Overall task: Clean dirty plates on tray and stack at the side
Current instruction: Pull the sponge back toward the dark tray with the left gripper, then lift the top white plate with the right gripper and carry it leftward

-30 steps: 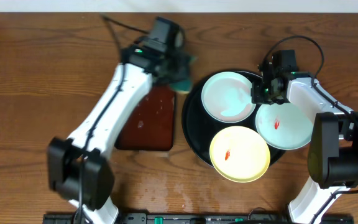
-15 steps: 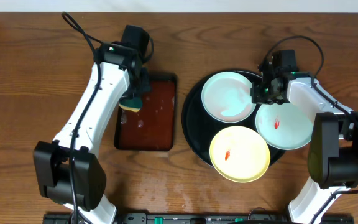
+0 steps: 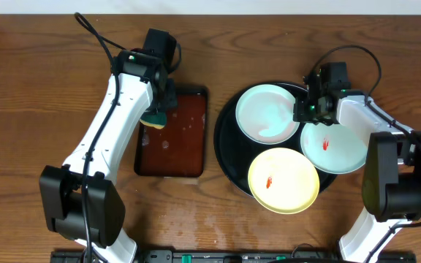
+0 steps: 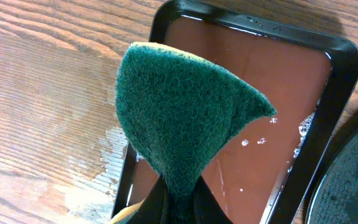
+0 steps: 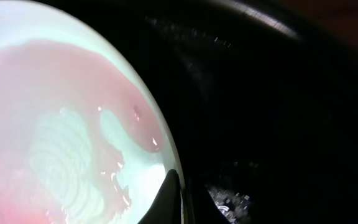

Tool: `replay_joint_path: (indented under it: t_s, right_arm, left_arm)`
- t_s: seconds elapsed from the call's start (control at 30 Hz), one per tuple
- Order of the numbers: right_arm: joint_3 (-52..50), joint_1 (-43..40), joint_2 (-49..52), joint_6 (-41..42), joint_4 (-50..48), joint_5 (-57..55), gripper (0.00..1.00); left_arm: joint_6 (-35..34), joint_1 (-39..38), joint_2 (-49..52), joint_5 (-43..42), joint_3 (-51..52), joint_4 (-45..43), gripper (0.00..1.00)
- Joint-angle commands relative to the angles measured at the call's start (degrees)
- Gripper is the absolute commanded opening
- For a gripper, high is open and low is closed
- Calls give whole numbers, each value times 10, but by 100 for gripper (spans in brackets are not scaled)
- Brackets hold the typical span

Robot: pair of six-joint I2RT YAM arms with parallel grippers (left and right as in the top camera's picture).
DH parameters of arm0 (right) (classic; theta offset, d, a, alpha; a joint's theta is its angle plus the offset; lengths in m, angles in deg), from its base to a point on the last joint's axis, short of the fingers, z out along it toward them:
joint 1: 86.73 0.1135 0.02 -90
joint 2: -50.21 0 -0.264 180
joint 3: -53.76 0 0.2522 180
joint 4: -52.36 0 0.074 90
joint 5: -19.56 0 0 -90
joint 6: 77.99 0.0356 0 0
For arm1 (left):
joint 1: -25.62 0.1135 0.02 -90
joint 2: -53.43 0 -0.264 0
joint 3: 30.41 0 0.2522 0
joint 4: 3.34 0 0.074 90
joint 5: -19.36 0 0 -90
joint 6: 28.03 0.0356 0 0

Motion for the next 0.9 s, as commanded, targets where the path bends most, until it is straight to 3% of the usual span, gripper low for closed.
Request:
replay_joint_path:
  t_s: [0.0, 0.23, 0.6, 0.87]
  right_arm:
    - [24, 0, -23, 9, 18, 33, 1]
    - [36, 0, -86, 9, 45, 26, 1]
    - [51, 16, -159, 28, 111, -11, 1]
    - [101, 81, -164, 53, 146, -56, 1]
  left_arm:
    - [21, 1, -4, 11, 2, 0, 7]
    - [21, 1, -33, 10, 2, -13, 7]
    - [21, 1, -170, -32, 2, -16, 7]
    - [21, 1, -216, -31, 2, 7, 7]
